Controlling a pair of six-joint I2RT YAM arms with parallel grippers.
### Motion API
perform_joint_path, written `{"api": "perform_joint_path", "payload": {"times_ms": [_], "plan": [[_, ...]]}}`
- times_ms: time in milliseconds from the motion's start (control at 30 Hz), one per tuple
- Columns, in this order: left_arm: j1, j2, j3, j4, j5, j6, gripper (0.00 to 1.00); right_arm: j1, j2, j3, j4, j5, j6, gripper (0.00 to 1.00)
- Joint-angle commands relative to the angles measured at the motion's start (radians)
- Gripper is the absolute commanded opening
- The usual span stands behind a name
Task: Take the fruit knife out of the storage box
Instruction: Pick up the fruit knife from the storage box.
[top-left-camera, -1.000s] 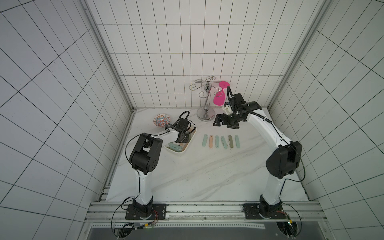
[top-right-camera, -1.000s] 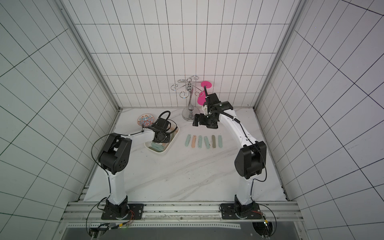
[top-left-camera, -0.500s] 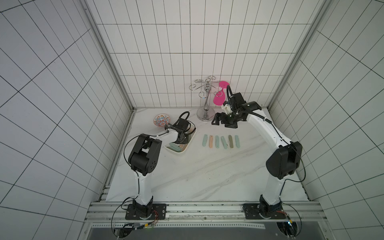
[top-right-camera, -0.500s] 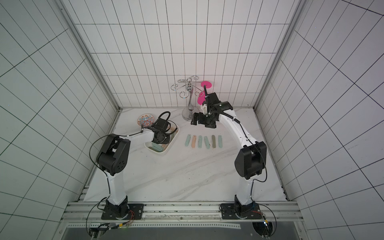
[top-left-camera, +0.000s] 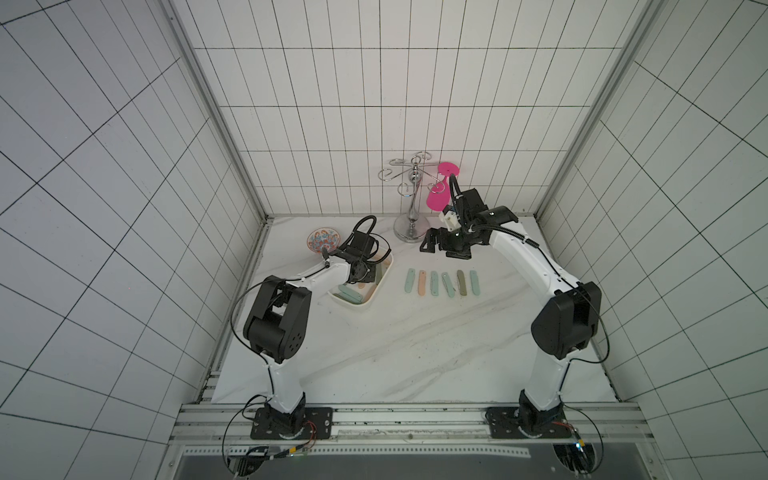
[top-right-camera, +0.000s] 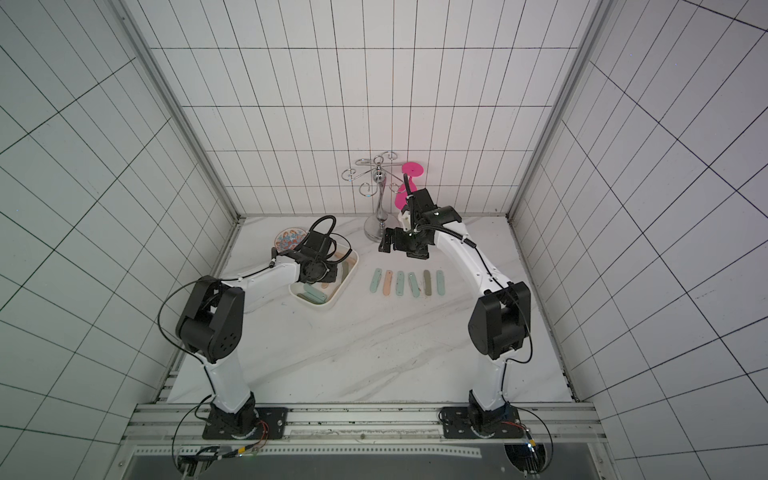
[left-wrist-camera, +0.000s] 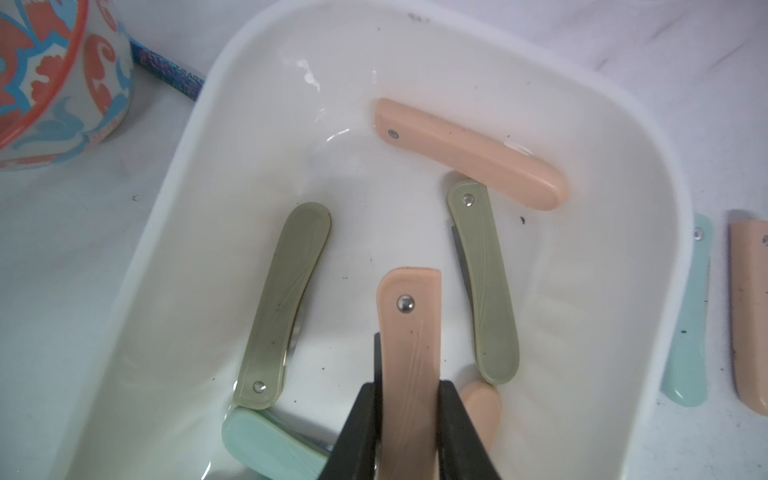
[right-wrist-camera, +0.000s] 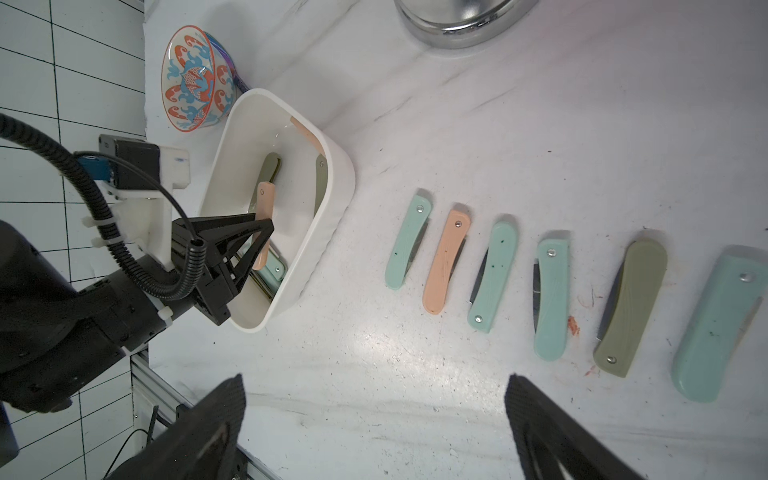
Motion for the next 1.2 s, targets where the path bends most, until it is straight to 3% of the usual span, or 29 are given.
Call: {"api": "perform_joint_path", "payload": {"times_ms": [0,400,767,1167], "plan": [[0.006,-0.038,-0.002,0.009,0.026,0.011,0.07,0.009,-0.007,-0.033,0.016,-0.001,0.015,0.99],[0.004,-0.108,-0.010,0.010,0.109,0.001,0.07,0.014,0.021,-0.043,0.053,-0.031,0.037,0.72],[-0.008,-0.231,-0.092,0.050,0.302,-0.049,0.07,0.036,0.091,-0.022,0.120,-0.151,0.074,0.71],[-0.010,-0.332,-0.229,0.216,0.585,-0.201,0.07,0.067,0.115,-0.103,0.320,-0.325,0.166,0.67]]}}
